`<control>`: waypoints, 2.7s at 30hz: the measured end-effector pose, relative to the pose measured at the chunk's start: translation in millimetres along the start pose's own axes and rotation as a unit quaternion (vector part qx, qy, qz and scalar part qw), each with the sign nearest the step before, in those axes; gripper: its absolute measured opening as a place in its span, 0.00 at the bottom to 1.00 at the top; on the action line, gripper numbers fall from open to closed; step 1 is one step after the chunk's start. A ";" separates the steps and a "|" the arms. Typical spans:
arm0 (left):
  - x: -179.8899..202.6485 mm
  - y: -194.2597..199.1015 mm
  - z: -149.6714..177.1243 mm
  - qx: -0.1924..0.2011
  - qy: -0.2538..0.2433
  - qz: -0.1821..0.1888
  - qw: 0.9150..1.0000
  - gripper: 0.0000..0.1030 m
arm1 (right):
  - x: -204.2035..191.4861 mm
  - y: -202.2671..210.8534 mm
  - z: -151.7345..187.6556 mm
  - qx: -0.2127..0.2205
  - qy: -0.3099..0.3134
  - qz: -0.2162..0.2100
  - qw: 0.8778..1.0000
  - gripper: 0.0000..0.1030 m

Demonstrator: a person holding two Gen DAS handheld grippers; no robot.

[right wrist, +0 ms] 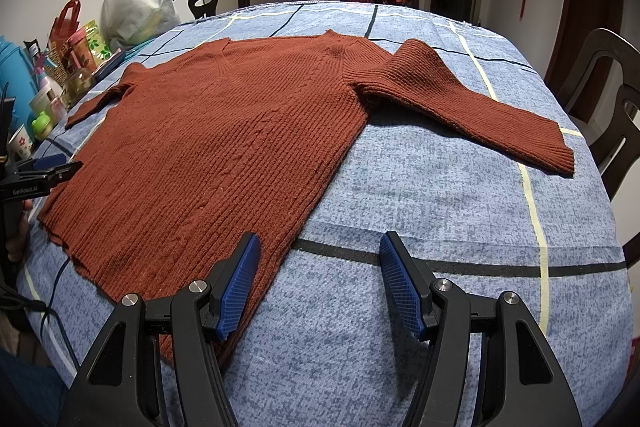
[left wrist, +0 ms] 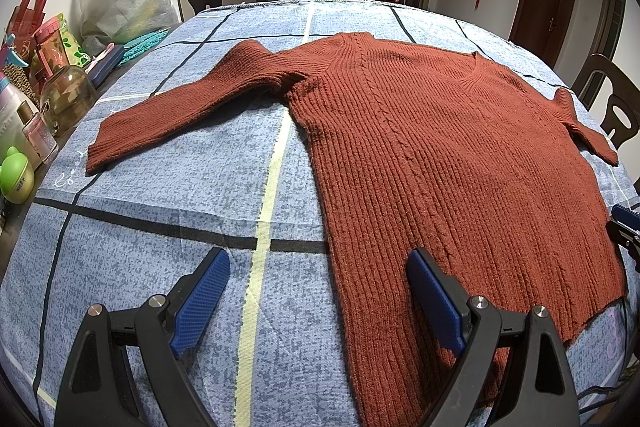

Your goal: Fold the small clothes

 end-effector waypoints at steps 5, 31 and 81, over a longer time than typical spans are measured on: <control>0.0 0.0 0.0 0.000 0.000 0.000 1.000 0.89 | 0.0 -0.1 0.0 0.000 0.000 0.000 1.000 0.61; -1.1 0.1 0.0 0.000 -0.001 -0.001 1.000 0.90 | -0.3 -0.7 0.0 0.000 0.000 0.000 1.000 0.61; -0.6 -0.6 -1.9 0.001 0.001 -0.003 1.000 0.91 | -0.3 -1.1 2.1 0.000 -0.002 -0.002 1.000 0.61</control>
Point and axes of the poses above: each gripper's, at about its wrist camera, not at the fingertips, and y roughly against the way its jaws point, x to its right, z to its underside, the point moved 3 cm from there along -y, roughly the way its jaws point, and after that the axes turned 4 degrees about y, right-handed, at the moved point
